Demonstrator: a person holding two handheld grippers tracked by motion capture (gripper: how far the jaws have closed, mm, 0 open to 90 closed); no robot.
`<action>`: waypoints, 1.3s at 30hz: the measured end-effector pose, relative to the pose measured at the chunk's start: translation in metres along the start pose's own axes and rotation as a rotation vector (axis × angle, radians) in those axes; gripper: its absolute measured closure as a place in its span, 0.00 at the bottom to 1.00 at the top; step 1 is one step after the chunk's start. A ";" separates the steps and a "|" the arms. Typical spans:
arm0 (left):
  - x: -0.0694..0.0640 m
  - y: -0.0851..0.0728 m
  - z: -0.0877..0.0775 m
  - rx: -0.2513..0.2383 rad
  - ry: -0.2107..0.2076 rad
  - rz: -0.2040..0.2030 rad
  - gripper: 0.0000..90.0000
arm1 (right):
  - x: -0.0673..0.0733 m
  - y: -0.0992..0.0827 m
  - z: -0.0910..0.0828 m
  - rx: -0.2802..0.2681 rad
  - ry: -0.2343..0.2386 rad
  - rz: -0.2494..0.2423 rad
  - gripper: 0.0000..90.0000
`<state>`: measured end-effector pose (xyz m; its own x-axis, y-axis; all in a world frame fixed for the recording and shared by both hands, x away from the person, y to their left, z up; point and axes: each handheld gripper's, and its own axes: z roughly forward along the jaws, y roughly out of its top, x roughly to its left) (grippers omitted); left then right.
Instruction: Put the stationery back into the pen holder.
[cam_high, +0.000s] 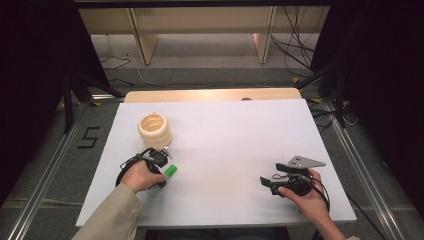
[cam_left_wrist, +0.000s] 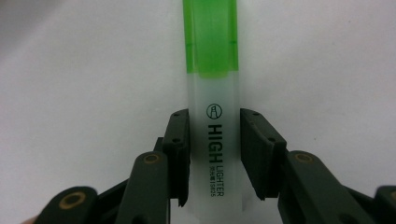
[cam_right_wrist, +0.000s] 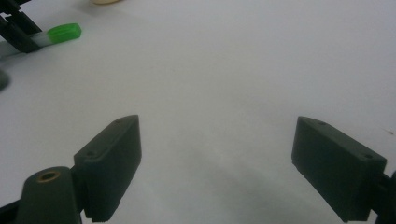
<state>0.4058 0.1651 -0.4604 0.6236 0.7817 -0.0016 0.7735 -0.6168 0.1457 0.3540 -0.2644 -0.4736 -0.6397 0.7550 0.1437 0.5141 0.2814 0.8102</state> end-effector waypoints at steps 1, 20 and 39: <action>0.000 0.000 0.000 0.002 0.001 0.000 0.72 | 0.000 0.000 0.000 0.000 0.000 0.000 0.19; -0.002 -0.001 -0.001 -0.001 0.009 -0.002 0.73 | 0.000 0.000 0.000 0.000 0.001 0.000 0.19; 0.002 -0.007 -0.009 -0.073 -0.006 -0.020 0.74 | 0.000 0.000 0.000 -0.004 0.003 0.000 0.19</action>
<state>0.4004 0.1717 -0.4527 0.6089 0.7932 -0.0112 0.7758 -0.5925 0.2172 0.3539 -0.2644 -0.4735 -0.6418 0.7530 0.1451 0.5116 0.2794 0.8126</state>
